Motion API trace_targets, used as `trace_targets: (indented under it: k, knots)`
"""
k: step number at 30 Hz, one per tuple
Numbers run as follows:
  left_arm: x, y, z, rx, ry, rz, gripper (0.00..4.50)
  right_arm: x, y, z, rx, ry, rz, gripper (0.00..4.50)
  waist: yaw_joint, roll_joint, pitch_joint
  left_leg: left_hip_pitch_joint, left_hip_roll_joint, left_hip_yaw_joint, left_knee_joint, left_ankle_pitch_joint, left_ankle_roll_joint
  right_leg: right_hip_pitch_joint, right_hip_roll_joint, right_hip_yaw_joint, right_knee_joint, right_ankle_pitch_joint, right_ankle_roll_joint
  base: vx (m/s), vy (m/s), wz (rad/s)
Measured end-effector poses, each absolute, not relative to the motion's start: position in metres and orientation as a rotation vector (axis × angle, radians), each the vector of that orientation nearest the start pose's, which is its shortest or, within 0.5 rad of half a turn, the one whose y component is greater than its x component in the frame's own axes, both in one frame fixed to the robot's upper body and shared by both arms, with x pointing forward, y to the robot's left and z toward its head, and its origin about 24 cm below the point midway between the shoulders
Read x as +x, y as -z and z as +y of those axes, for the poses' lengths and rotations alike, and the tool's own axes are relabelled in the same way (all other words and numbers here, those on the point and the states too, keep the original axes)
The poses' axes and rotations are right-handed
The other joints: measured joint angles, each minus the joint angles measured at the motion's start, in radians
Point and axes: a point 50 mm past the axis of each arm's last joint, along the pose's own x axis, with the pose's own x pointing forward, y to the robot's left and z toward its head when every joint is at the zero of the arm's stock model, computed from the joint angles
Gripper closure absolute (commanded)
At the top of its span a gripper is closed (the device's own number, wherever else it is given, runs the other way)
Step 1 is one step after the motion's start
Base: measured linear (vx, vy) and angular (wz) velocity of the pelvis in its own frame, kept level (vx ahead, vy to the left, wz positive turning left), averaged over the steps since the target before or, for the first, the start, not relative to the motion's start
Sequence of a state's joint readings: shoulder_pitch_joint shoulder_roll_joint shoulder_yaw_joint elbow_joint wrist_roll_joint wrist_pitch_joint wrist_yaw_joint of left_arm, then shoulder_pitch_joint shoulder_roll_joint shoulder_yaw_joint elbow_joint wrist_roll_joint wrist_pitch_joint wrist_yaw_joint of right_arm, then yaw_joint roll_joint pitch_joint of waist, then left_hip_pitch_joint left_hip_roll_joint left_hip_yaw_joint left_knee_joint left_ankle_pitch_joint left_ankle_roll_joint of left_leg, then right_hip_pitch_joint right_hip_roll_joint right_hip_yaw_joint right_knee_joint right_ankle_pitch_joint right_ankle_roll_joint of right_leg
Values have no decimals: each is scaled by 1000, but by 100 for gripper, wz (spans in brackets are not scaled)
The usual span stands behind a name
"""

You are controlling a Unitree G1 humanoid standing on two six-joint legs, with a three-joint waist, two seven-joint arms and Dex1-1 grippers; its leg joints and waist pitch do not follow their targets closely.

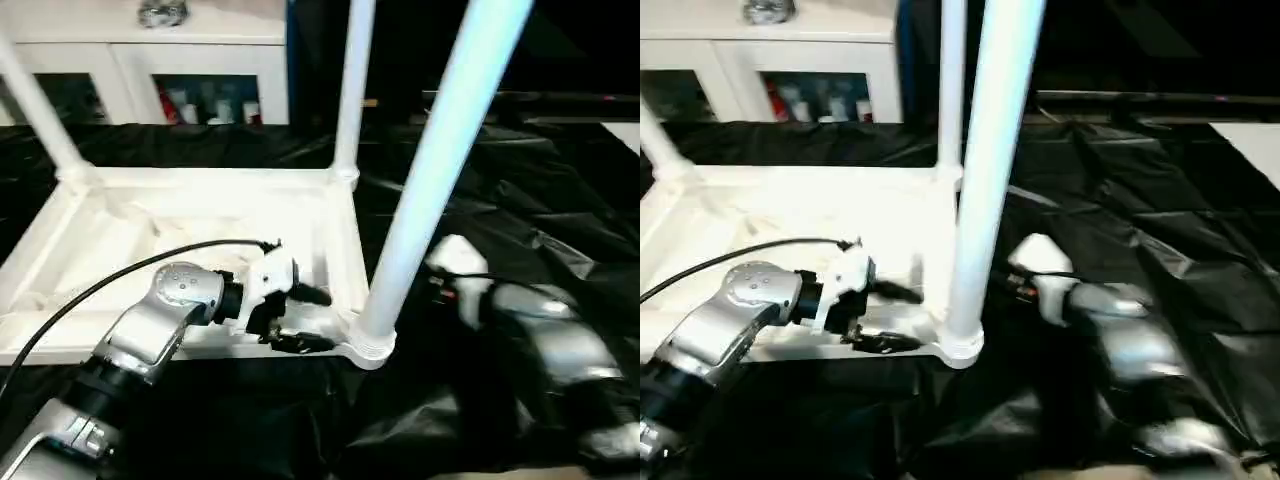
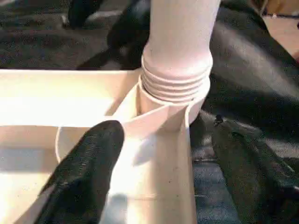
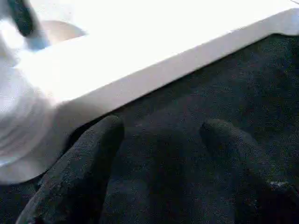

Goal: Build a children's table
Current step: Rotate table base

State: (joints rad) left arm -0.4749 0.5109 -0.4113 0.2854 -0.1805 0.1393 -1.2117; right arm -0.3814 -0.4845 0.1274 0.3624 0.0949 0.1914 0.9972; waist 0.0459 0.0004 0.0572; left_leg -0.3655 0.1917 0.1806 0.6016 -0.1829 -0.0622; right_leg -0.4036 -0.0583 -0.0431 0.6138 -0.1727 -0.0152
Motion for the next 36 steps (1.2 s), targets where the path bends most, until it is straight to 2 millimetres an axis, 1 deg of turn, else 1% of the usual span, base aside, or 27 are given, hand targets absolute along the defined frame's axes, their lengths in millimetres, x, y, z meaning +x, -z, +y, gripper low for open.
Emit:
trace_targets:
  k: [3, 5, 6, 7, 8, 9, 10, 11, 12, 14, 16, 18, 22, 23, 24, 27, 29, 33, 34, 36]
  knots:
    - [286, -57, 127, 406, 1489, 394, 165, 283, -60, -199, -305, -1069, 430, 125, 5, 3, 0, 0, 0, 0, 0, 0, 0, 0, 0, 0, -1, -1, 1, 0, 0, 0]
    - [287, -50, 134, 407, 1479, 435, 178, 276, -66, -205, -311, -1115, 458, 125, 9, 4, 0, 0, 0, 0, 0, 0, 0, 0, 0, 0, -1, -1, 1, 0, 0, 0]
    - [287, -50, 135, 408, 1480, 440, 189, 276, -68, -206, -309, -1125, 459, 125, 7, 4, 0, 0, 0, 0, 0, 0, 0, 0, 0, -1, -1, -1, 1, 0, 0, 0]
    - [287, -50, 135, 410, 1484, 437, 189, 274, -70, -206, -312, -1140, 460, 125, 7, 5, 0, 0, 0, 0, 0, 0, 0, 0, 0, -1, -1, -1, 2, 0, 0, 0]
    - [287, -49, 135, 412, 1486, 437, 202, 272, -72, -205, -309, -1156, 460, 125, 7, 5, 0, 0, 0, 0, 0, 0, 0, 0, 0, -1, -1, -2, 3, 0, 0, 0]
    - [287, -49, 135, 414, 1490, 433, 211, 270, -72, -204, -299, -1170, 462, 125, 8, 5, -1, 0, 0, 0, 0, 0, 0, 0, 0, -1, -1, -2, 4, 0, 0, 0]
    - [287, -49, 136, 416, 1493, 433, 211, 268, -72, -203, -291, -1183, 464, 125, 8, 6, -1, 0, 0, 0, 0, 0, 0, 0, 0, -1, -1, -2, 4, 0, 0, 0]
    - [287, -49, 137, 418, 1501, 427, 222, 265, -72, -203, -280, -1198, 473, 125, 10, 6, -1, 0, 0, 0, 0, 0, 0, 0, 0, -1, -1, -2, 4, 0, 0, 0]
    - [287, -48, 138, 420, 1503, 428, 222, 263, -71, -202, -278, -1208, 480, 125, 10, 6, -1, 0, 0, 0, 0, 0, 0, 0, 0, -1, -1, -2, 4, 0, 0, 0]
    - [287, -48, 139, 419, 1500, 425, 250, 262, -73, -200, -279, -1222, 482, 125, 10, 7, -1, 0, 0, 0, 0, 0, 0, 0, 0, -1, -1, -3, 4, 0, 0, 0]
    - [288, -48, 141, 406, 1502, 417, 257, 259, -73, -199, -269, -1231, 485, 125, 10, 6, -1, 0, 0, 0, 0, 0, 0, 0, 0, -1, -1, -3, 5, 0, 0, 0]
    - [288, -47, 143, 400, 1502, 416, 291, 257, -73, -197, -255, -1241, 489, 125, 10, 6, -1, 0, 0, 0, 0, 0, 0, 0, 0, -1, -1, -3, 5, 0, 0, 0]
    - [287, -47, 144, 396, 1517, 420, 309, 256, -73, -197, -248, -1246, 497, 125, 11, 6, -1, 0, 0, 0, 0, 0, 0, 0, 0, 0, -1, -3, 6, 0, 0, 0]
    - [287, -47, 145, 393, 1523, 423, 334, 256, -74, -197, -249, -1249, 502, 125, 11, 6, -1, 0, 0, 0, 0, 0, 0, 0, 0, 0, -1, -4, 6, 0, 0, 0]
    - [287, -47, 145, 389, 1529, 425, 334, 255, -74, -197, -253, -1251, 503, 125, 11, 6, -1, 0, 0, 0, 0, 0, 0, 0, 0, -1, -1, -4, 6, 0, 0, 0]
    - [286, -46, 147, 384, 1542, 433, 355, 255, -75, -195, -253, -1256, 501, 125, 12, 6, -1, 0, 0, 0, 0, 0, 0, 0, 0, 0, -1, -4, 6, 0, 0, 0]
    - [285, -46, 147, 385, 1547, 435, 387, 254, -75, -194, -252, -1261, 501, 125, 12, 6, -1, 0, 0, 0, 0, 0, 0, 0, 0, -1, -1, -3, 6, 0, 0, 0]
    - [285, -46, 148, 380, 1557, 435, 403, 254, -74, -194, -247, -1262, 508, 125, 11, 7, -1, 0, 0, 0, 0, 0, 0, 0, 0, 0, -1, -3, 6, 0, 0, 0]
    - [284, -46, 149, 371, 1554, 433, 429, 254, -74, -194, -245, -1262, 513, 125, 11, 7, -1, 0, 0, 0, 0, 0, 0, 0, 0, -1, -1, -3, 6, 0, 0, 0]
    - [284, -46, 150, 359, 1551, 434, 438, 254, -73, -194, -244, -1263, 515, 125, 11, 7, -1, 0, 0, 0, 0, 0, 0, 0, 0, -1, -1, -3, 6, 0, 0, 0]
